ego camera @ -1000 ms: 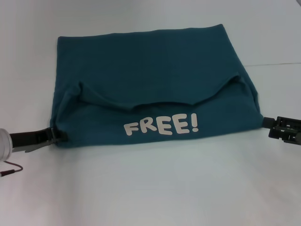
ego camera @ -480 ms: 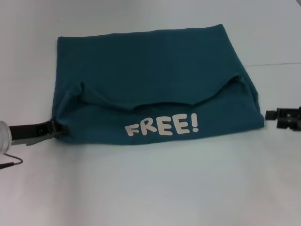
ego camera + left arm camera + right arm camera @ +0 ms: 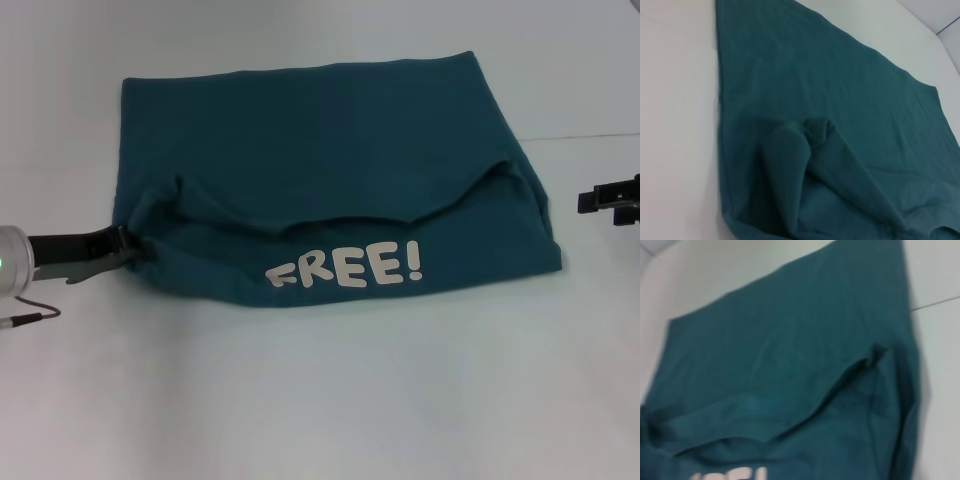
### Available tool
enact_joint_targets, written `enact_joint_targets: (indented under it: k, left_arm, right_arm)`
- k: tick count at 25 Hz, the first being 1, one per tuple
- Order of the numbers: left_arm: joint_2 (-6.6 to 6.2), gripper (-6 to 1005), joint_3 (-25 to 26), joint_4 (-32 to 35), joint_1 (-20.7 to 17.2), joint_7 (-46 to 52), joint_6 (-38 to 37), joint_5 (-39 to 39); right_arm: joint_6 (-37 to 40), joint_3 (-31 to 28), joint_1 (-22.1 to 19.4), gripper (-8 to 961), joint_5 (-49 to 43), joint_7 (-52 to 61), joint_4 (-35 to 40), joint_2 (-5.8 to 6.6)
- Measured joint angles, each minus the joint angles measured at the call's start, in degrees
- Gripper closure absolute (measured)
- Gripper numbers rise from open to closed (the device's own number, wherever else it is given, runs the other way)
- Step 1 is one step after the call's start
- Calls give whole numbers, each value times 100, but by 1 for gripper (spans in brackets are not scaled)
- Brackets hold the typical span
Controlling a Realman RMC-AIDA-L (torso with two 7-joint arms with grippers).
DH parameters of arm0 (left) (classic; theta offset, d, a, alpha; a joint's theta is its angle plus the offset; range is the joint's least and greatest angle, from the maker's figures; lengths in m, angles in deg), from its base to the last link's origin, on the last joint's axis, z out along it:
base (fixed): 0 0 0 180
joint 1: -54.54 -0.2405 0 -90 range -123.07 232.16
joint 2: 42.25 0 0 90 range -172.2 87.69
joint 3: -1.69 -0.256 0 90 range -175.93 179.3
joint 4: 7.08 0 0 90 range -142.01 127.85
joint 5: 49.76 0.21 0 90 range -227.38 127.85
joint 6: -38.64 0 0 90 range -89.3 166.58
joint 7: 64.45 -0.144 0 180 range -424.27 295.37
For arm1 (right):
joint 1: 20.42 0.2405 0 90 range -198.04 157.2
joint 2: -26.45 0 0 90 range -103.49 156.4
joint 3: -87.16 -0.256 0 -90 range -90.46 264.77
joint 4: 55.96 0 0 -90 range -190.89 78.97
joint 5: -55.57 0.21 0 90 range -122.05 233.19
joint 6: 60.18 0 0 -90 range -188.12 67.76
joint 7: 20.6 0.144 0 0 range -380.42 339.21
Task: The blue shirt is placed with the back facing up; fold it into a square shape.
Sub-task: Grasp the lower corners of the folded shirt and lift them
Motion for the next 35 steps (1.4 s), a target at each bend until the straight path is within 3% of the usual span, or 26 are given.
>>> enact_joint_targets:
  k: [8, 16, 25, 35]
  left_arm:
    - [15, 961, 7, -2, 12, 60, 11, -35]
    - [33, 961, 3, 0, 36, 67, 46, -40]
    - [30, 962, 10, -20, 40, 71, 54, -47]
    - [30, 963, 8, -27, 61, 71, 110, -53]
  right_arm:
    - [-897, 409, 162, 281, -217, -14, -504, -110]
    - [-1664, 548, 264, 286, -207, 1, -911, -377]
    - [-2336, 841, 523, 292, -222, 10, -1468, -475]
    - [-2277, 896, 566, 299, -216, 122, -1520, -497]
